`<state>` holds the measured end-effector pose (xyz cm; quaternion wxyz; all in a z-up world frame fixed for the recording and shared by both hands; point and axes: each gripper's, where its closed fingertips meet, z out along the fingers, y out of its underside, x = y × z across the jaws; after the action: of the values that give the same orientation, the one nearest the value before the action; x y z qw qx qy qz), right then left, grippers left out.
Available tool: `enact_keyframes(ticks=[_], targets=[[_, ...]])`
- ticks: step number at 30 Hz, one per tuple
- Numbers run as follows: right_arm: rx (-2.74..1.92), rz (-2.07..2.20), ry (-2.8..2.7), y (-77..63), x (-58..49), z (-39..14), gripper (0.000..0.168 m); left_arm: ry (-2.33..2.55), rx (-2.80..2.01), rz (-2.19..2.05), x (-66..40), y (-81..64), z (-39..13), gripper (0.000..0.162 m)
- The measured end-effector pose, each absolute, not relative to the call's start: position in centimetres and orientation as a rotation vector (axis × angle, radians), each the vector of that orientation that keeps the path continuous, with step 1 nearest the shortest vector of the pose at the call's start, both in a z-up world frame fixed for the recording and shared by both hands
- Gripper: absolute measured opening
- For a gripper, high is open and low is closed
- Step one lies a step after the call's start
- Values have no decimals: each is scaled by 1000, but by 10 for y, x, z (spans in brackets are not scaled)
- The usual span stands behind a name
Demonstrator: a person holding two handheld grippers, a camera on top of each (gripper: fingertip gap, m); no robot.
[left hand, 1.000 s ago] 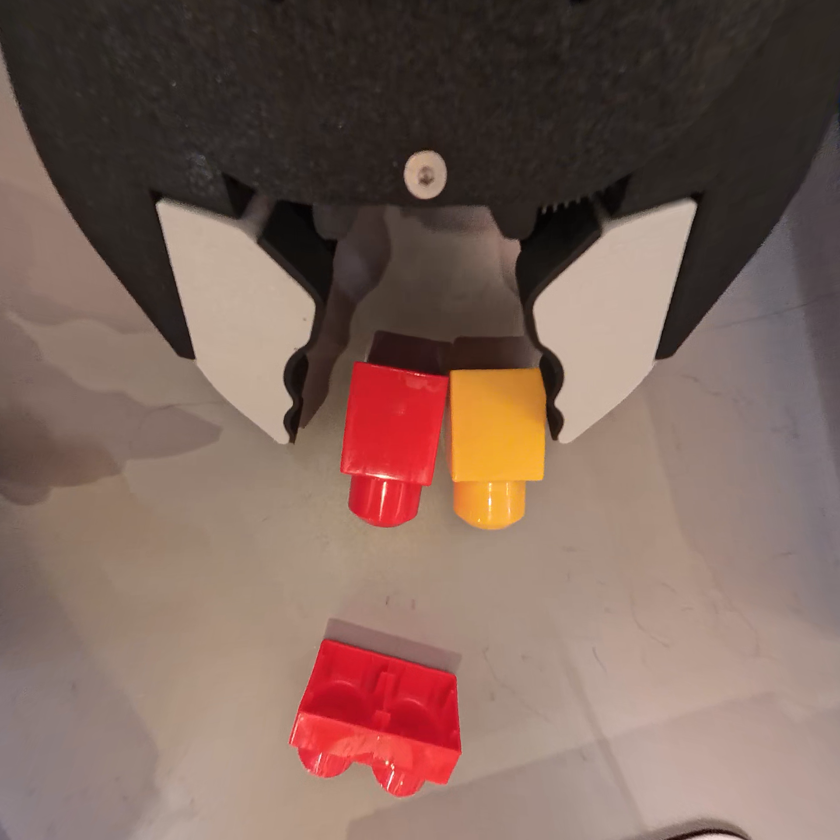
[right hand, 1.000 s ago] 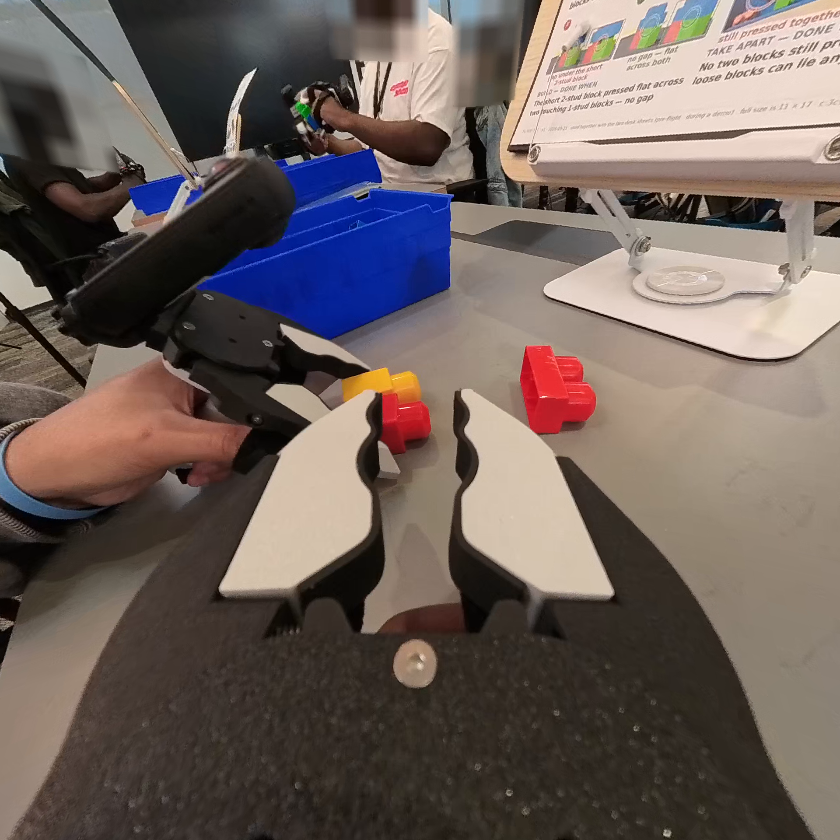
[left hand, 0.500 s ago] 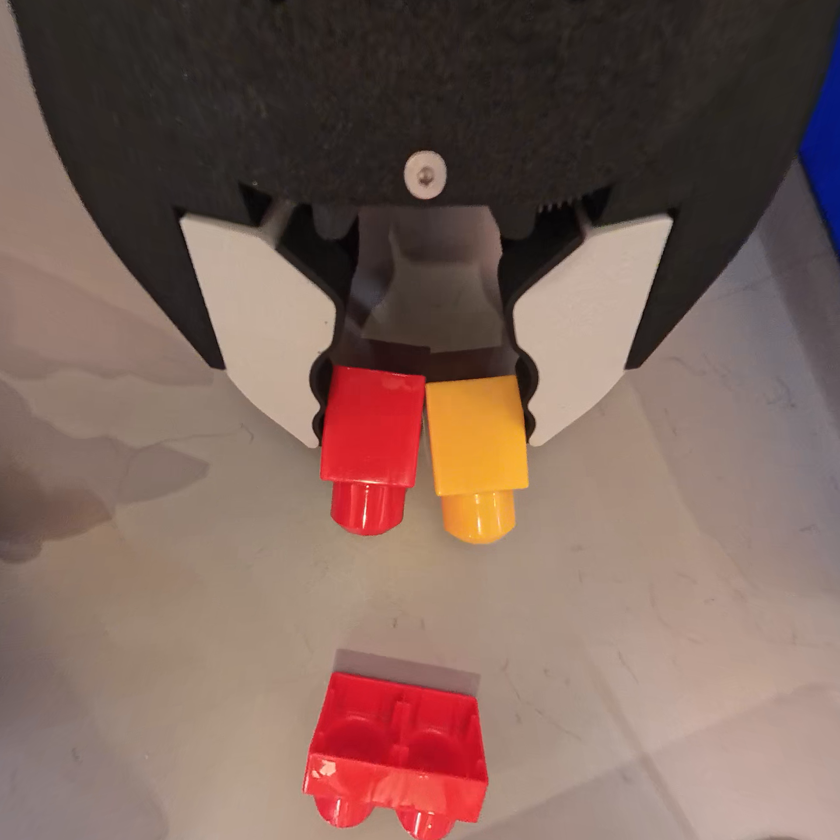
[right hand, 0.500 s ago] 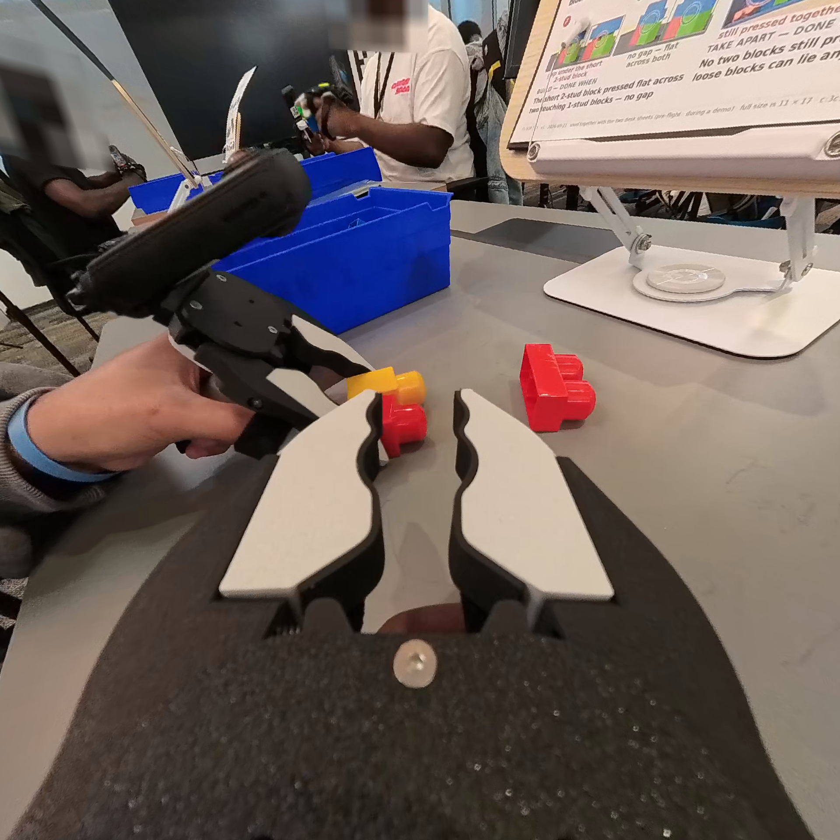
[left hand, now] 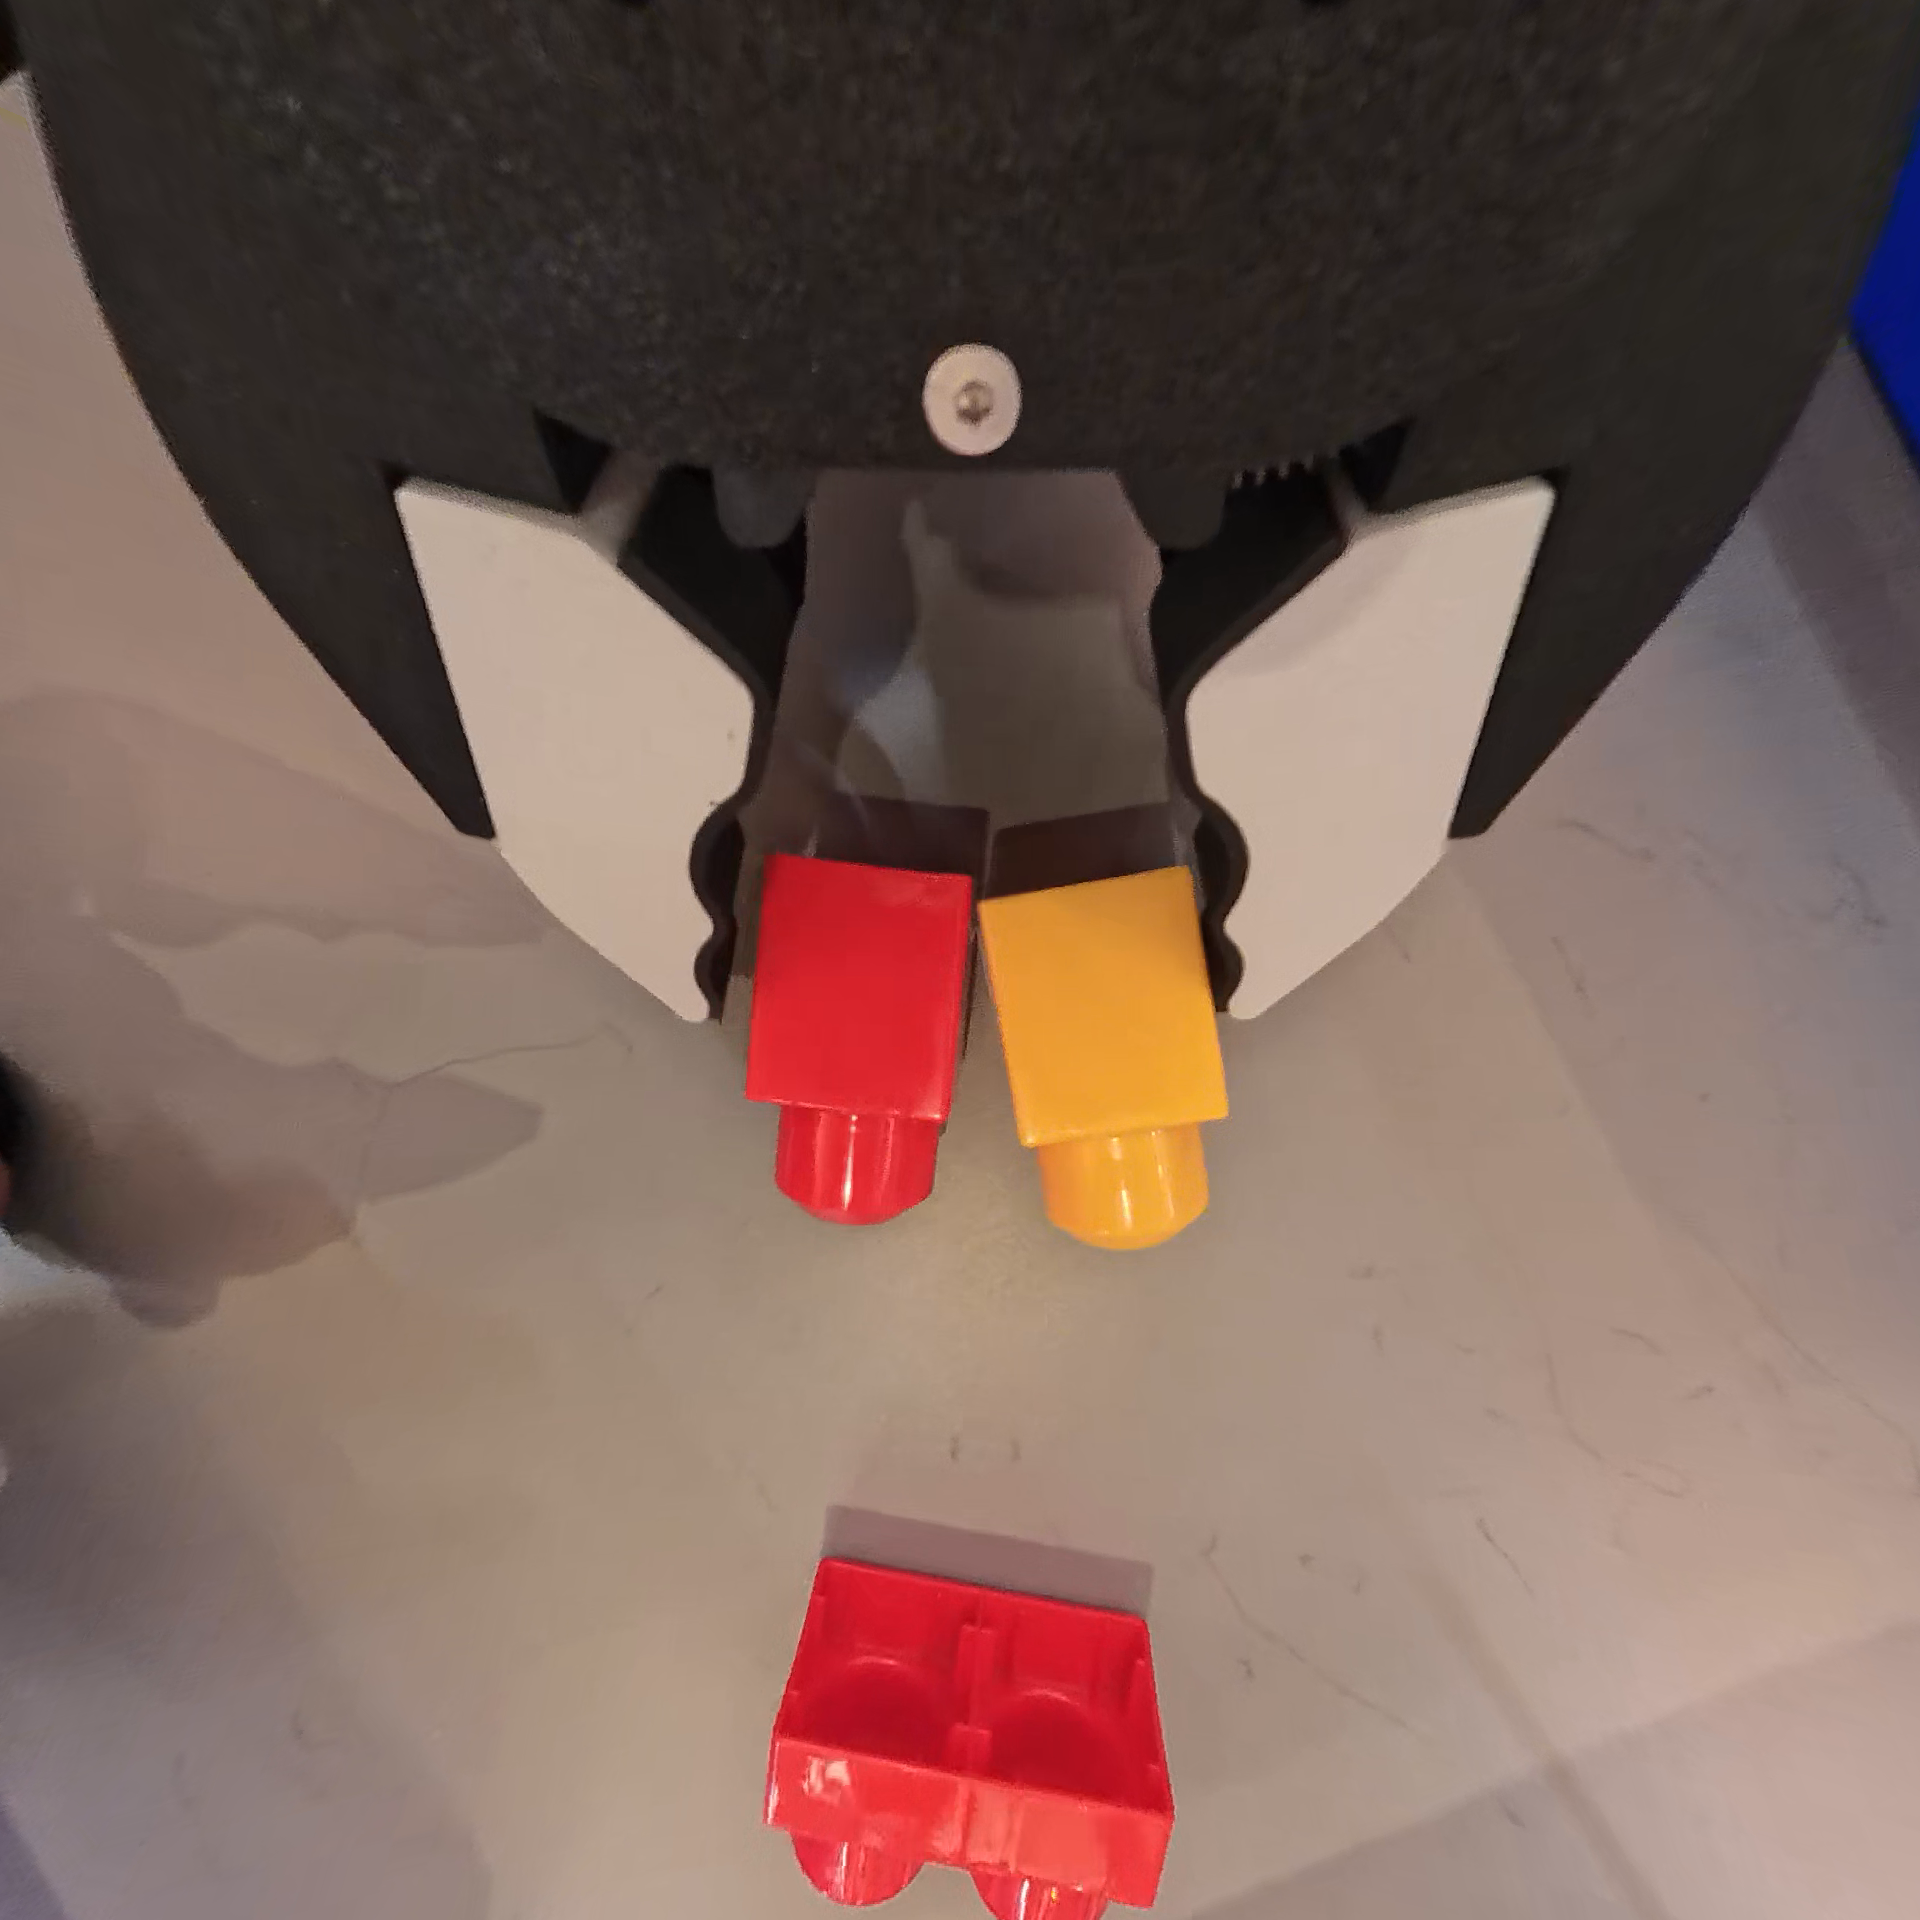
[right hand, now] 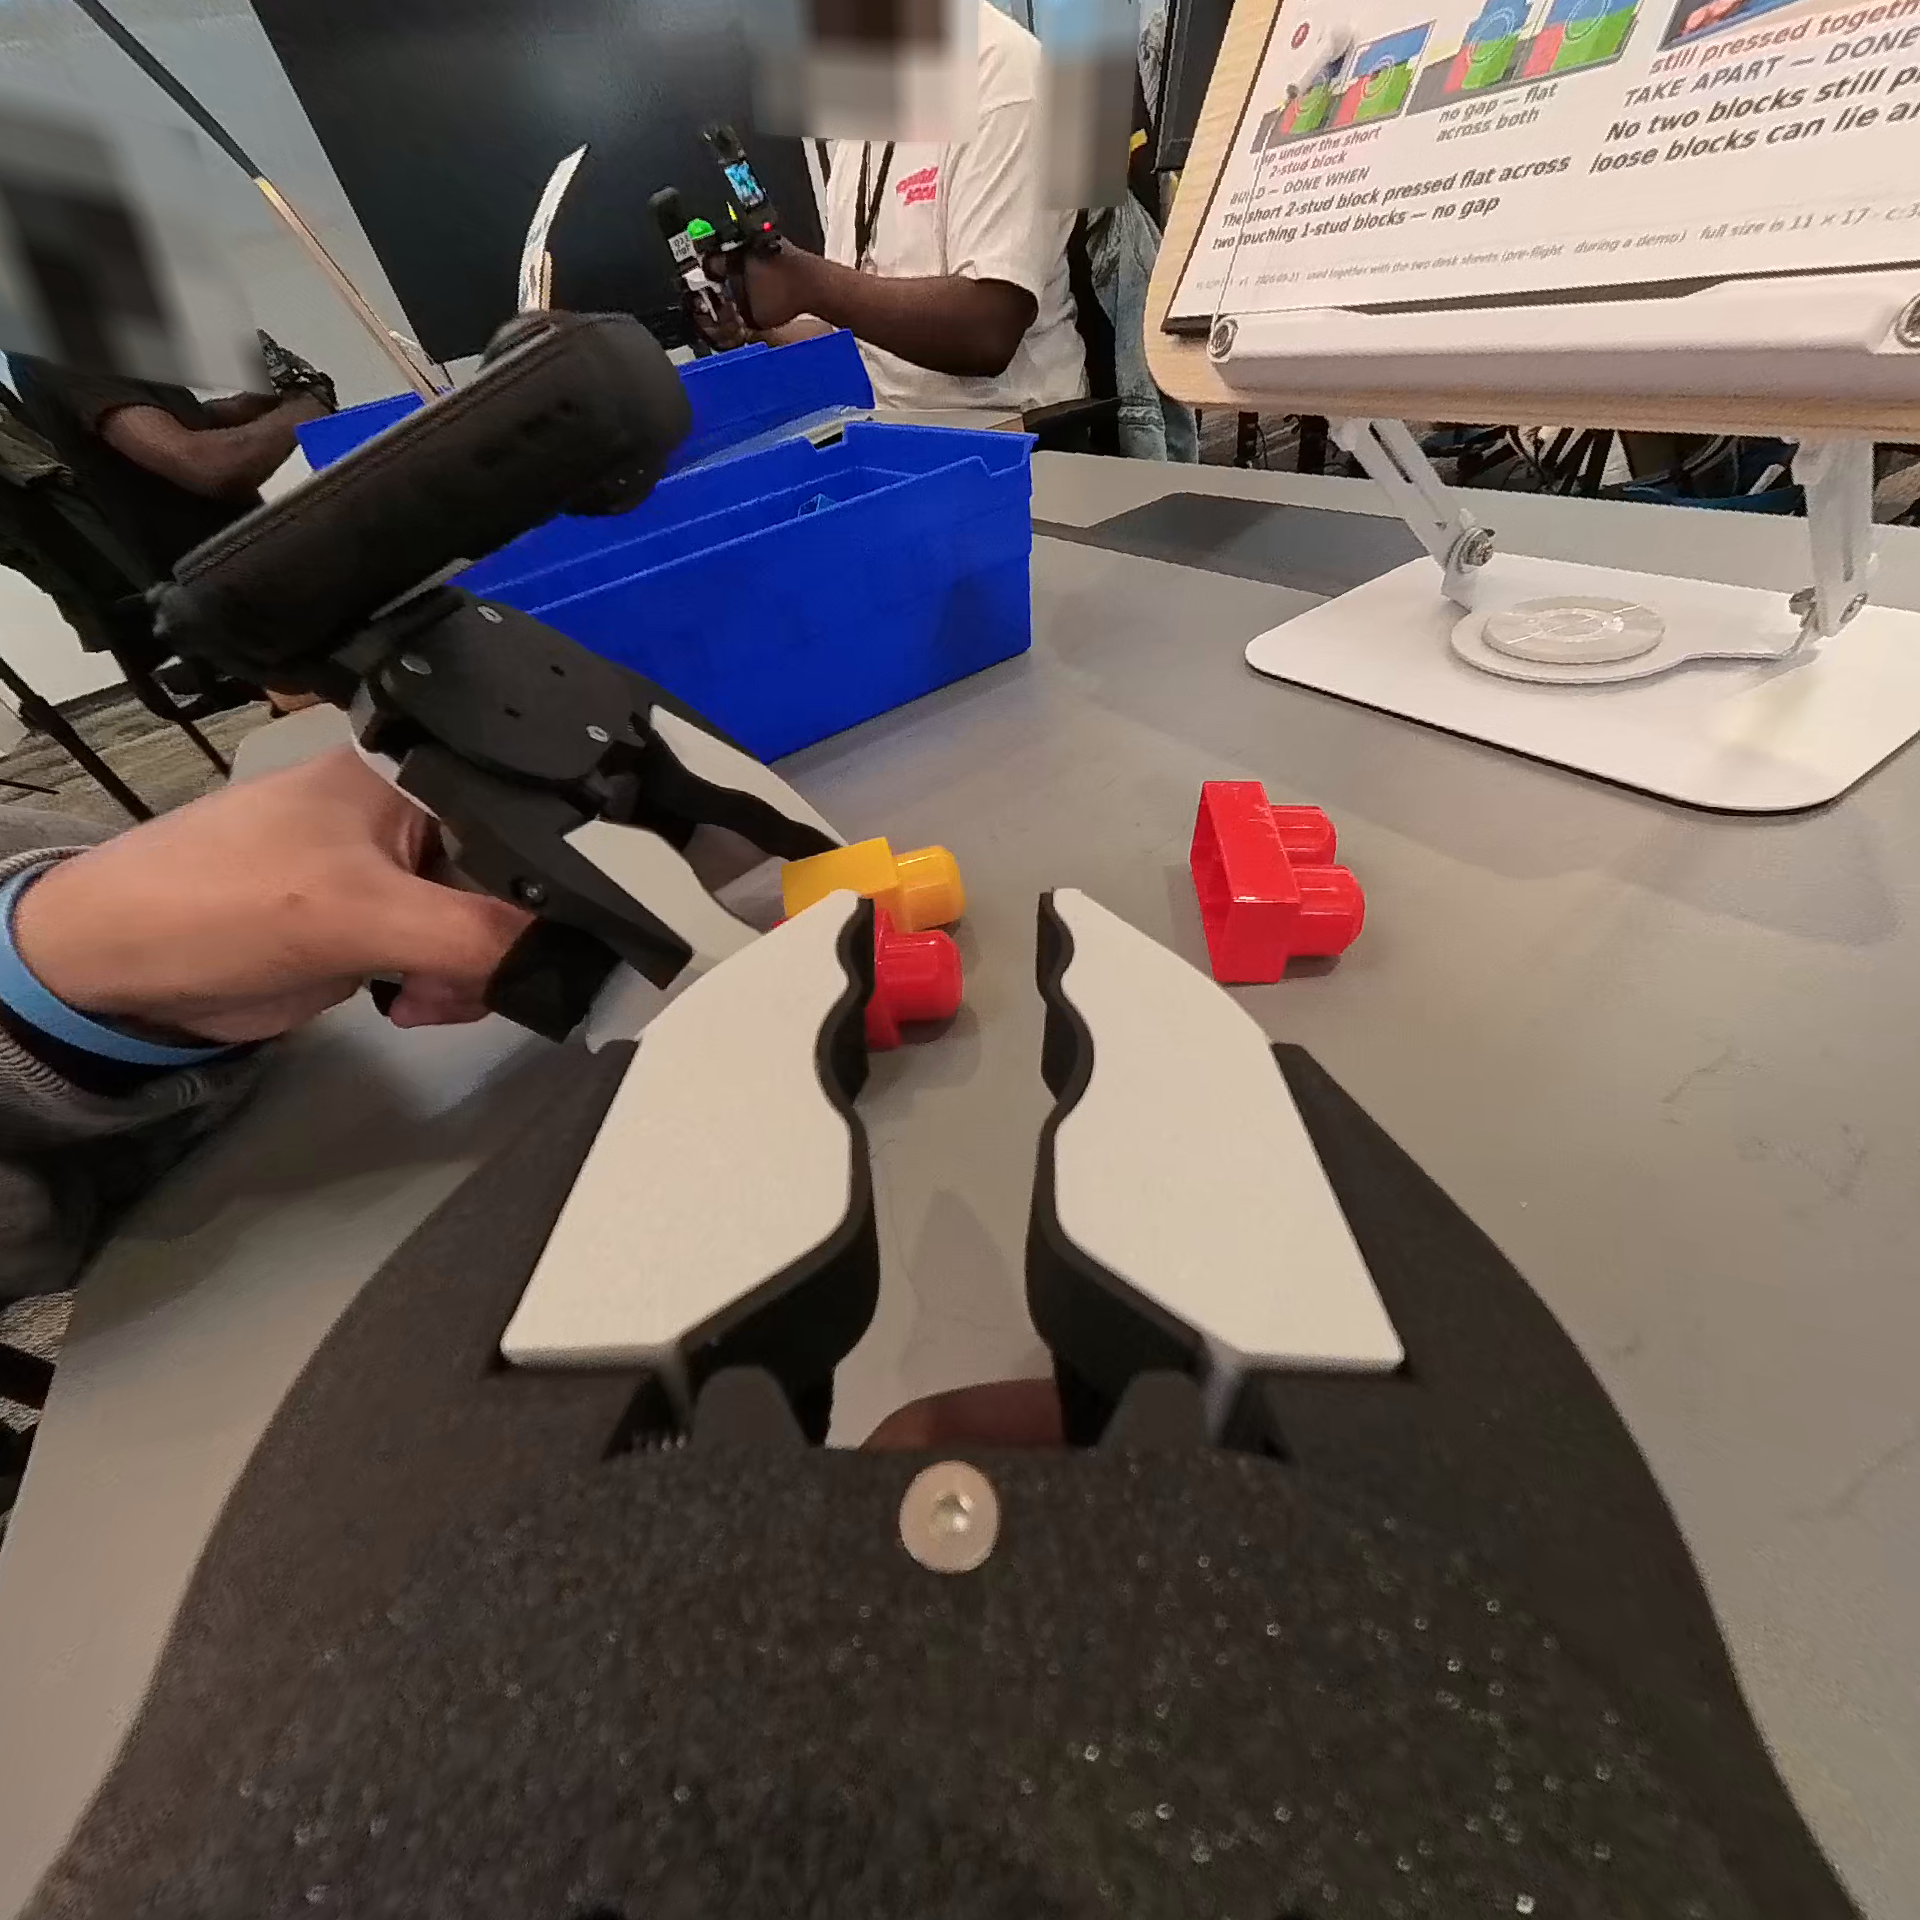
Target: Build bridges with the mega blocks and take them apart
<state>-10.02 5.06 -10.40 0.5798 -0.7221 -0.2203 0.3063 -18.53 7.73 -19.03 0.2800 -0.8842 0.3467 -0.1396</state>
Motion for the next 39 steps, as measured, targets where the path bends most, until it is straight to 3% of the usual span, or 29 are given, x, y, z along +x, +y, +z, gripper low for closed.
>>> enact_keyframes(ticks=[4, 9, 21, 32, 39], targets=[[-1689, 714, -521, 50, -101, -104, 30, 925, -2380, -271, -188, 85, -191, 87], [-1691, 719, -520, 50, -101, -105, 30, 938, -2427, -243, -186, 89, -190, 75], [-1692, 719, -516, 51, -100, -105, 30, 997, -2414, -251, -188, 86, -192, 75], [-1688, 682, -501, 52, -97, -103, 30, 1069, -1908, -315, -195, 75, -135, 74], [-1993, 661, -464, 68, -81, -112, 54, 1057, -1802, -402, -202, 64, -130, 74]])
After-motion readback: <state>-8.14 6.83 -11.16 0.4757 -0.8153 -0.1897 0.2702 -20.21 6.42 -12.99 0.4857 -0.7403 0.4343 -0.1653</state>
